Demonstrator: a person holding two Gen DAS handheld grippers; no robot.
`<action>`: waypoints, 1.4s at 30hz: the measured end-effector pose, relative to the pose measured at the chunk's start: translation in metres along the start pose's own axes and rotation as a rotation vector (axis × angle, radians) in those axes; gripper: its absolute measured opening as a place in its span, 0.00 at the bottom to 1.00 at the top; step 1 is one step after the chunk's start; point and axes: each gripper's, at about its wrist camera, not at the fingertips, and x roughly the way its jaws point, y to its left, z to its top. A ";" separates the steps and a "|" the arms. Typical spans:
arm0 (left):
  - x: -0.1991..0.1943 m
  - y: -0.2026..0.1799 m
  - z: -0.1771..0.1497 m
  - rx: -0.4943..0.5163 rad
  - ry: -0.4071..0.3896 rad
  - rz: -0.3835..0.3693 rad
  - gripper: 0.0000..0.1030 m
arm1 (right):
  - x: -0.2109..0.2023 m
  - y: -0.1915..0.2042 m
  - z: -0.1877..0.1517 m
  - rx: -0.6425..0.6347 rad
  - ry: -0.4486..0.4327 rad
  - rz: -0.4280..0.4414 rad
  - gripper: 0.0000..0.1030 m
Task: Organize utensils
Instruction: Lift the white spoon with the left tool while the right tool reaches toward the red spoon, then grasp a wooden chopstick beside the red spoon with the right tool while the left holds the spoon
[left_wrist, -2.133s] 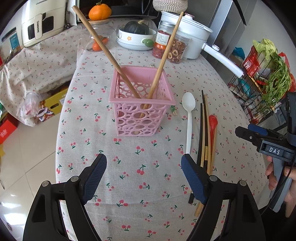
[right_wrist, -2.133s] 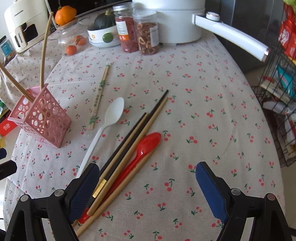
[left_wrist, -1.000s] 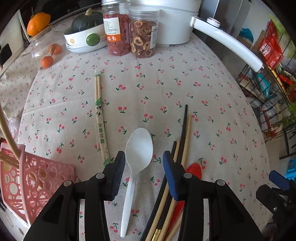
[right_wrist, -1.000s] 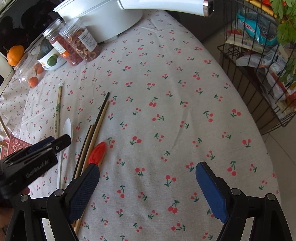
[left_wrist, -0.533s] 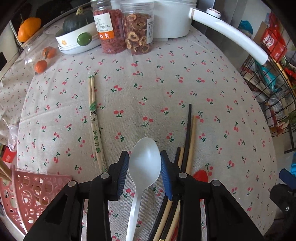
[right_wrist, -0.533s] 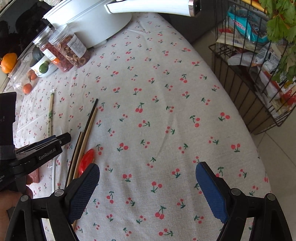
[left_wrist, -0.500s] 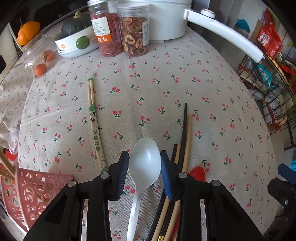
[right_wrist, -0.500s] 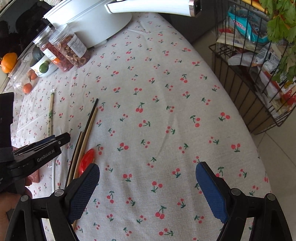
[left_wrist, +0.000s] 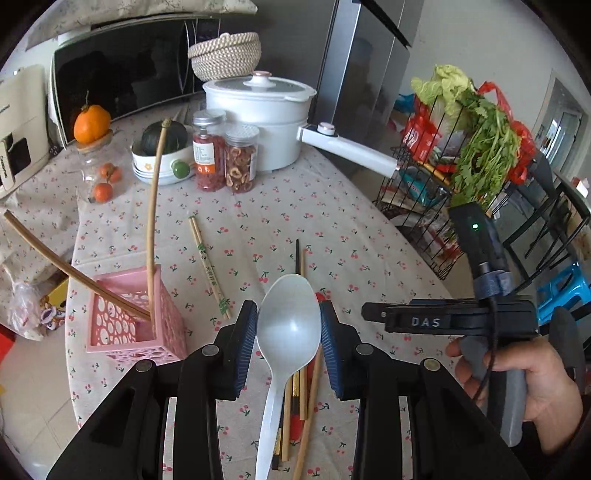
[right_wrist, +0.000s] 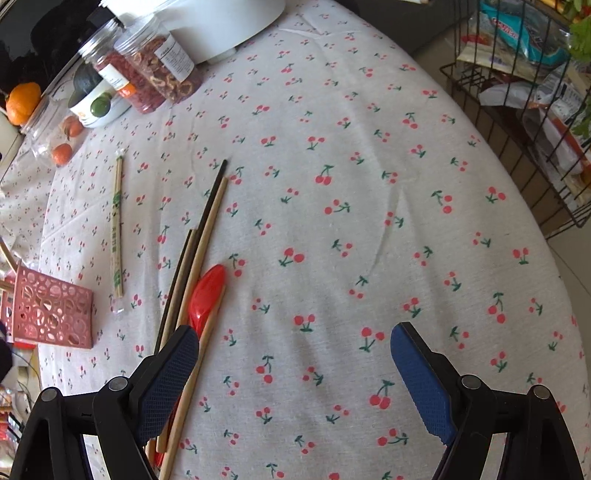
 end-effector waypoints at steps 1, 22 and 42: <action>-0.008 0.003 -0.004 0.004 -0.021 -0.010 0.35 | 0.003 0.004 -0.002 -0.008 0.010 0.004 0.86; -0.038 0.050 -0.022 -0.062 -0.068 -0.088 0.35 | 0.060 0.070 -0.007 -0.054 0.098 -0.046 0.20; -0.043 0.042 -0.031 -0.096 -0.059 -0.133 0.35 | 0.039 0.051 -0.038 -0.083 0.128 -0.103 0.08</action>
